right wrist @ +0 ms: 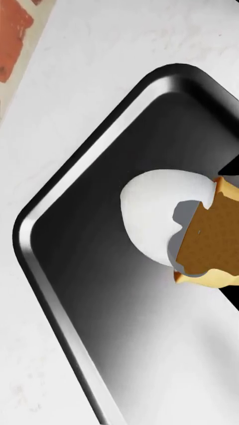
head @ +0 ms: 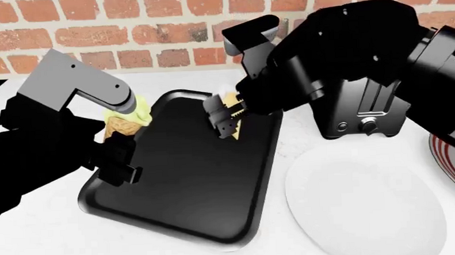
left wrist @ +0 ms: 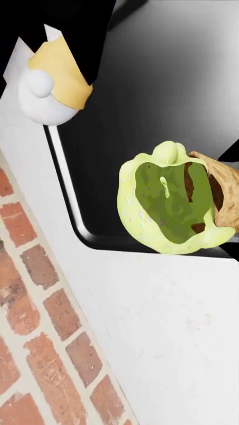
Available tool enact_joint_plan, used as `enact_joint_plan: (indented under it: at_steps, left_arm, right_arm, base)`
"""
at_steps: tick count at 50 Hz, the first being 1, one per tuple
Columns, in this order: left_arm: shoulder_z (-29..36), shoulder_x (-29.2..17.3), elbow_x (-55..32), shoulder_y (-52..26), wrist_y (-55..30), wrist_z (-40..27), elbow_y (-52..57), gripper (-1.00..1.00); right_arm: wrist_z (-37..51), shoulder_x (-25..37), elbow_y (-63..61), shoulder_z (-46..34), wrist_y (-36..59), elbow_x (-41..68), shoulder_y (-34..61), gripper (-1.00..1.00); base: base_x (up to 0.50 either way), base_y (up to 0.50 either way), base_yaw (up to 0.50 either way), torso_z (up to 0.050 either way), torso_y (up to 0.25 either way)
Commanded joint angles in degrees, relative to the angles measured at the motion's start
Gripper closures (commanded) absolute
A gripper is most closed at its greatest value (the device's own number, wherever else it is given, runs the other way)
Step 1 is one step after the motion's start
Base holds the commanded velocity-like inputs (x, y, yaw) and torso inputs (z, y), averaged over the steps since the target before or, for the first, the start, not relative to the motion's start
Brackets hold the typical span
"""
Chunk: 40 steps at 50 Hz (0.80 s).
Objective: Move the dessert items from the plate to the tray.
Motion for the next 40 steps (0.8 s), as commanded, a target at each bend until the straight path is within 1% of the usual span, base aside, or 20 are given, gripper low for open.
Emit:
enact_joint_plan:
  at_steps: [1,14,15,23,28,34,40]
  left_arm:
    - [-0.1,-0.3,-0.1,-0.2,0.3,-0.1,0.1,1.0]
    - [0.2,-0.3,0.6,0.6,0.5,0.5,0.4,1.0]
    - [0.2,-0.3,0.6,0.6,0.5,0.6,0.3,1.0]
    - [0.3,-0.1,0.6,0.5,0.7,0.5,0.3,1.0]
    - [0.3,-0.1,0.6,0.4,0.6,0.8,0.3,1.0]
    - [0.6,0.6,0.3,-0.1,0.3,0.5,0.1,1.0]
    - [2.0,2.7,0.0,-0.5,-0.7,0.0,-0.7,1.0]
  right_arm:
    - [-1.5,-1.0,0.9,-0.1,-0.1,-2.0,-1.2,1.0]
    - [-2.5,-2.2,2.9,-0.5,-0.5,-2.9,-2.1,1.0]
    - [-2.6,-2.3,3.1,-0.6,-0.3,-3.0,-2.0,-1.0]
    - [-2.7,-2.0,2.6,-0.3,0.1,-2.9,-1.1,-1.0]
    - [-1.4,-0.2,0.3,1.1,0.5,-1.5,0.9,-1.0]
    - [1.3,4.0,-3.5,3.9,1.4,1.7,5.5,-1.0]
    - [4.9,9.6,-8.0,6.8,2.0,4.9,10.4,-1.0]
  base:
    - [0.0,0.0,0.0,0.0,0.0]
    - [0.0,0.0,0.0,0.0,0.001]
    - [0.0,0.0,0.0,0.0,0.0]
    - [0.0,0.0,0.0,0.0,0.0]
    - [0.0,0.0,0.0,0.002,0.0]
    - [0.0,0.0,0.0,0.0,0.0]
    - [0.0,0.0,0.0,0.0,0.0]
